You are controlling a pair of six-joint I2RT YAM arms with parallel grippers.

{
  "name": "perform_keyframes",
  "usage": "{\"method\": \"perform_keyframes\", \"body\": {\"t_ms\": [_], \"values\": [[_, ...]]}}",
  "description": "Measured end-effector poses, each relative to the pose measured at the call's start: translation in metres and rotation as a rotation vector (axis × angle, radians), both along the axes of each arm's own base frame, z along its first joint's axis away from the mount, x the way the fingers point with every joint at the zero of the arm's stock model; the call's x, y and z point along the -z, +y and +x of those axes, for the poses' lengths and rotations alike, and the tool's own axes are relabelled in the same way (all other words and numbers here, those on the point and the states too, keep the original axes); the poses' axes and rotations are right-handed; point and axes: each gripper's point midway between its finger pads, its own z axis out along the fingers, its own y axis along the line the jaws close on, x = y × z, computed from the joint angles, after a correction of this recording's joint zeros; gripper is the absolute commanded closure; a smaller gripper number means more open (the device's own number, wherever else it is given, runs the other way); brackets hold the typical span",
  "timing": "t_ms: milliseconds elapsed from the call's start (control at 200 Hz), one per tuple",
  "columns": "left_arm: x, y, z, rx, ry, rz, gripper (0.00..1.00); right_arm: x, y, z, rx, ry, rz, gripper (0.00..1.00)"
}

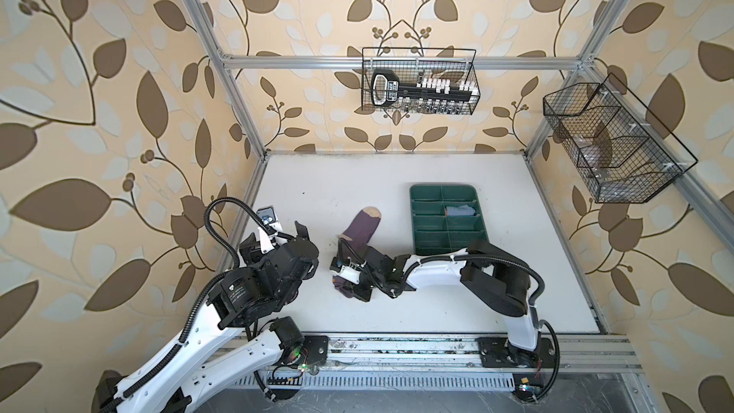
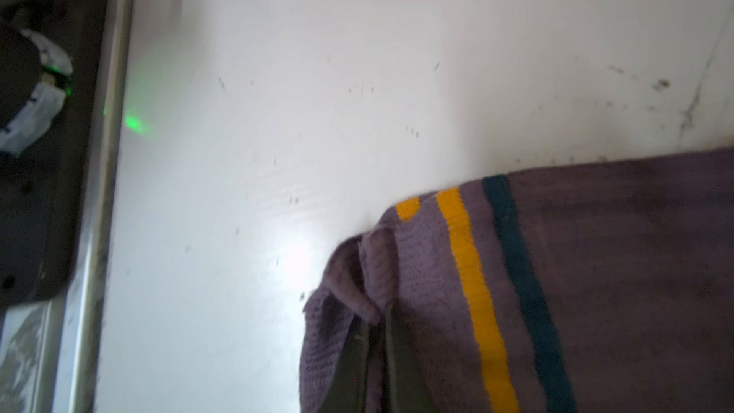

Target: Roll the socks

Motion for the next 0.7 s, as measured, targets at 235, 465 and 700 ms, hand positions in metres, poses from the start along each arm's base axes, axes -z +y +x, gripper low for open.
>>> {"method": "perform_keyframes", "body": {"t_ms": [235,465,700], "values": [[0.019,-0.038,0.018,0.151,0.127,0.064,0.01,0.002,-0.041,-0.016,-0.004,-0.023,-0.057,0.66],[0.045,-0.069,0.03,0.283,0.264,0.139,0.01,-0.005,-0.053,-0.027,-0.024,-0.033,-0.089,0.45],[0.021,-0.071,0.017,0.378,0.191,0.05,0.01,-0.078,-0.097,-0.006,0.089,-0.02,0.046,0.39]]}}
